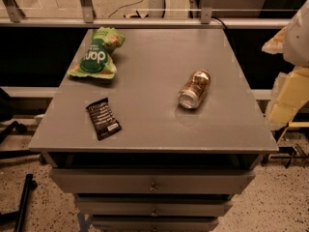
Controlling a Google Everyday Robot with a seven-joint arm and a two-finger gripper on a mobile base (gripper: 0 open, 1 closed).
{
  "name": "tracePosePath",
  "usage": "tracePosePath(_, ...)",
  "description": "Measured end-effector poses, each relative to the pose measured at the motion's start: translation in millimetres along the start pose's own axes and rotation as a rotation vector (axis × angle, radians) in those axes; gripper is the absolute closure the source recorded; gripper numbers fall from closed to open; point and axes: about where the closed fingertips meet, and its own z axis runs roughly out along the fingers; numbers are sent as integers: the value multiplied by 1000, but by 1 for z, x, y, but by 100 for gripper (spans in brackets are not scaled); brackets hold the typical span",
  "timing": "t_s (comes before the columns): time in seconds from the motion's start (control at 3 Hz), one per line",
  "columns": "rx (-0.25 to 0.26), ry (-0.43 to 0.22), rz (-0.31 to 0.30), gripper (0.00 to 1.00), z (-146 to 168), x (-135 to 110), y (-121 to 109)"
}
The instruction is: Pick rxbar chocolate
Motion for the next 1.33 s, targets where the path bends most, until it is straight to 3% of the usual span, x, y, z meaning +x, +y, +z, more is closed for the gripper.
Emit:
tracePosePath(0.33, 0, 0, 0, 0, 0, 0, 0)
tracePosePath(0.67, -5, -39, -113, 0, 2, -28, -7)
tracePosePath(1.0, -14, -123, -358, 0, 10, -92, -19)
tracePosePath(1.33, -14, -123, -357, 0, 10, -92, -19)
